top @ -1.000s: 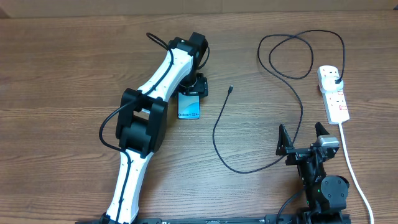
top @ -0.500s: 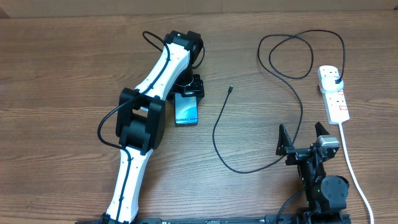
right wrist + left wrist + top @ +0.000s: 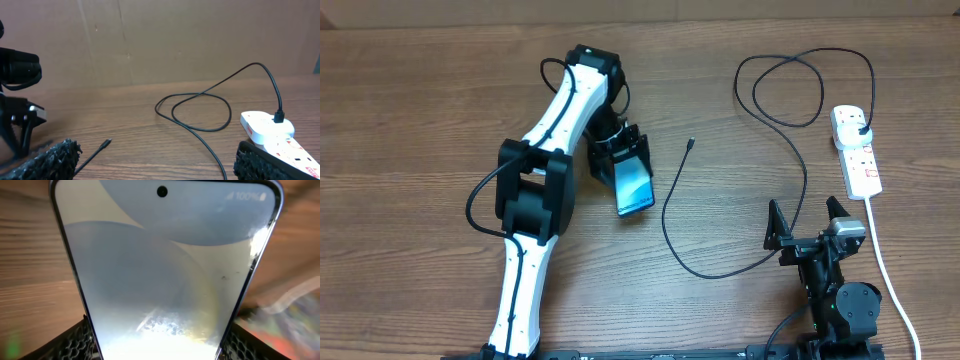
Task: Plug charger to phone and switch on socket
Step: 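Lift the phone with the left gripper and tilt it upright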
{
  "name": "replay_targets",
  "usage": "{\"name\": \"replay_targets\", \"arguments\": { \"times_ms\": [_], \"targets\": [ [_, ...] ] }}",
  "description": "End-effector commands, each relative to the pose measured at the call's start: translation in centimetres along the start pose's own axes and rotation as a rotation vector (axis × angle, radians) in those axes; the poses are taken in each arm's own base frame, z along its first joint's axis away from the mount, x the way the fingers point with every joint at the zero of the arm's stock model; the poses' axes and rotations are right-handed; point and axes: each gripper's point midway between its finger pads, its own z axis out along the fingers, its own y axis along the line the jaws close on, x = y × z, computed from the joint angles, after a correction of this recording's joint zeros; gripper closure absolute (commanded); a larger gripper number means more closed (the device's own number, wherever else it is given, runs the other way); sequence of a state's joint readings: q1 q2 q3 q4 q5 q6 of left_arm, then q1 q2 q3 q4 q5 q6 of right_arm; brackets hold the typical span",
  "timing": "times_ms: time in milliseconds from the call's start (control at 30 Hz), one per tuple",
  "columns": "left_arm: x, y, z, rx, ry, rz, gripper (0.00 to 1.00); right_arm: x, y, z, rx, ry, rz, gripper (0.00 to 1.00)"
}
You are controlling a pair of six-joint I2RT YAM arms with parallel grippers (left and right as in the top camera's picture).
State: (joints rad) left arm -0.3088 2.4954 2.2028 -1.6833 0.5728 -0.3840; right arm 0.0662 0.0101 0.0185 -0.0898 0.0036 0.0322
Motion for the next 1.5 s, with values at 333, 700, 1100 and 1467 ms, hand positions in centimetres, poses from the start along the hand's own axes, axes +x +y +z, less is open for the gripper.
{"name": "replay_targets", "arguments": {
  "times_ms": [333, 700, 1100, 1467],
  "targets": [
    [1.6, -8.2, -8.7, 0.804, 0.172, 0.043, 0.29, 0.2, 0.0, 0.0, -0.005, -0.002, -0.003, 0.0],
    [1.0, -8.2, -14.1, 1.072, 0.211, -0.009, 0.3, 0.2, 0.0, 0.0, -0.005, -0.002, -0.003, 0.0],
    [0.7, -7.8, -14.4, 1.079, 0.207, -0.019, 0.29, 0.2, 0.0, 0.0, -0.005, -0.002, -0.003, 0.0],
    [1.2, -8.0, -14.9, 1.079, 0.203, -0.012, 0.3, 0.2, 0.0, 0.0, -0.005, -0.002, -0.003, 0.0]
  ]
}}
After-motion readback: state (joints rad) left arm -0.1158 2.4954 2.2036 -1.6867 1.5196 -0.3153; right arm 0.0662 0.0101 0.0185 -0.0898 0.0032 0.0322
